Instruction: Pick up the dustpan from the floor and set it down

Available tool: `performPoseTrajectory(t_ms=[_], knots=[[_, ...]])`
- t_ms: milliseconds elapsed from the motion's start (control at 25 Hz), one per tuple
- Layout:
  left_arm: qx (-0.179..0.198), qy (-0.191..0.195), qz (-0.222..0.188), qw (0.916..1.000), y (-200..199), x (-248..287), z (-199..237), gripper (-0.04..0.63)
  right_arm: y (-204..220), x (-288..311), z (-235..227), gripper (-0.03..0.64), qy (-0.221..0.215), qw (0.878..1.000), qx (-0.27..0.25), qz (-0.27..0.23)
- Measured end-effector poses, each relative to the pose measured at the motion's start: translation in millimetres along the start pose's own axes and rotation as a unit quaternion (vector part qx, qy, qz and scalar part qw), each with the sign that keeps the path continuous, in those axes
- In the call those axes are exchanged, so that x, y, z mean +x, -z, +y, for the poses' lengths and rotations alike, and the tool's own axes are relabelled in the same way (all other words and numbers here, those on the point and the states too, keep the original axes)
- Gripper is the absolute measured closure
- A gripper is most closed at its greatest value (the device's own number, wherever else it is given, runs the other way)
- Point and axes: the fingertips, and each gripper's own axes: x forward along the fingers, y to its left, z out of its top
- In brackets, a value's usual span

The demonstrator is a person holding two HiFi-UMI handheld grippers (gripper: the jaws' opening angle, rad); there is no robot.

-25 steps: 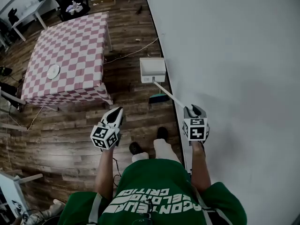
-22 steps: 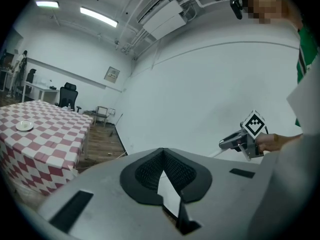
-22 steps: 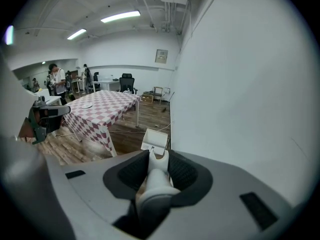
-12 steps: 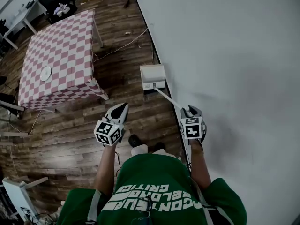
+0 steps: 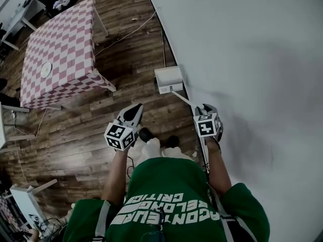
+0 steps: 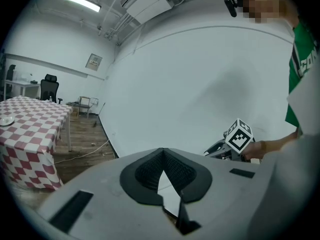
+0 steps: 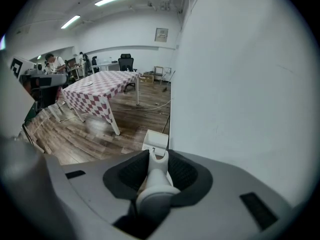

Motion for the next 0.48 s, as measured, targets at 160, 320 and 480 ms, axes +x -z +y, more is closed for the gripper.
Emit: performPoseTrajectory(t_ms=[160, 320, 480], knots=[[0.002, 0.001, 0.008, 1.0, 15, 3, -19, 0.592, 26, 9, -4, 0.494, -0.008, 1.0, -0.004, 0.017], [-0.001, -0.004, 0.01, 0.9999, 23, 0, -29, 0.592, 48, 19, -5, 0.494, -0.018, 0.999, -0.001, 0.033], [-0.002, -0.006, 0.014, 0.9999, 30, -5, -38, 0.592, 68, 26, -5, 0.494, -0.025, 0.999, 0.002, 0.047]])
